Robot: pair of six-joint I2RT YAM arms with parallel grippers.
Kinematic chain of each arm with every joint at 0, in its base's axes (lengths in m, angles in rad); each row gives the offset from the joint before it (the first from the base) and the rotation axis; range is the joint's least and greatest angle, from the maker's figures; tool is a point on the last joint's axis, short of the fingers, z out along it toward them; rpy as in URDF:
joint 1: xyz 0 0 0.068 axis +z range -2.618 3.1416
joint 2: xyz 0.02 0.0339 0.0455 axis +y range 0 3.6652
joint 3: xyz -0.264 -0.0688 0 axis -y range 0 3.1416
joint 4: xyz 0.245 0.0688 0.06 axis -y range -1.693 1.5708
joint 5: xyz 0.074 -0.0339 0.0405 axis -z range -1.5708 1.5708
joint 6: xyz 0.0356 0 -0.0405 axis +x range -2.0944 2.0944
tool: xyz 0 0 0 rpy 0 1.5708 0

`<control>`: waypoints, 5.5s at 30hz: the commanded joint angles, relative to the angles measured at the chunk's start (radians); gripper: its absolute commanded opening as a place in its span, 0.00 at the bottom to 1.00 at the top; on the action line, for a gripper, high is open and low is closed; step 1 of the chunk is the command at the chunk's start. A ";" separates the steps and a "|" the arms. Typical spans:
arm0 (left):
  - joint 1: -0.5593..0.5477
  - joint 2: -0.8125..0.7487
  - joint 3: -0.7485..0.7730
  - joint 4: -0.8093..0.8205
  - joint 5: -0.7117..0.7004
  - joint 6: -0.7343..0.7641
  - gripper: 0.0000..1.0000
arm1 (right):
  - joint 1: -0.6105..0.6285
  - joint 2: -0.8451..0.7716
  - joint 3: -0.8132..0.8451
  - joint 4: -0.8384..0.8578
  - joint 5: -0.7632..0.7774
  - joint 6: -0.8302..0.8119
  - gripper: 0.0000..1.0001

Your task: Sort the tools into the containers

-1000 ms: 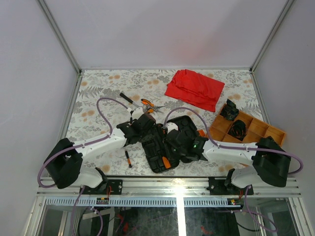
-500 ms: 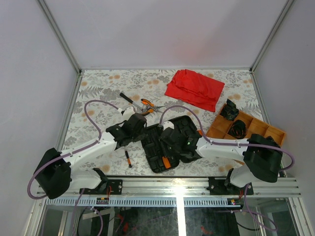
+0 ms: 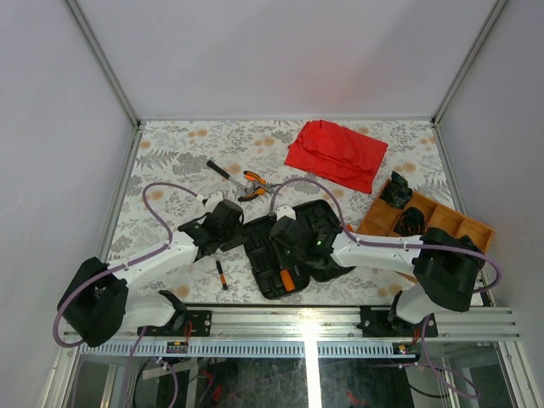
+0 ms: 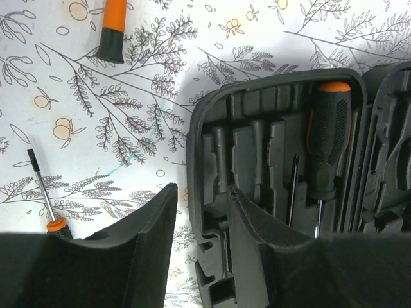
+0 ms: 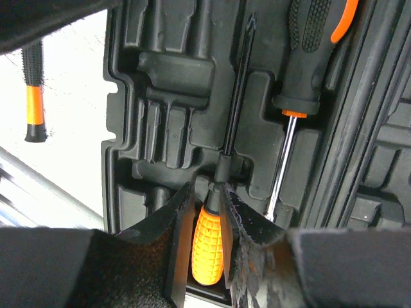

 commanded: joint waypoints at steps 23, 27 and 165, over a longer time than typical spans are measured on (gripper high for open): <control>0.028 0.011 -0.070 0.163 0.102 0.019 0.34 | 0.006 0.090 0.098 -0.071 0.035 -0.039 0.16; 0.029 0.018 -0.073 0.166 0.103 0.018 0.33 | 0.005 0.105 0.108 -0.083 0.029 -0.041 0.13; -0.284 -0.105 -0.064 -0.346 -0.106 -0.121 0.00 | 0.005 -0.538 -0.279 -0.022 0.326 0.066 0.51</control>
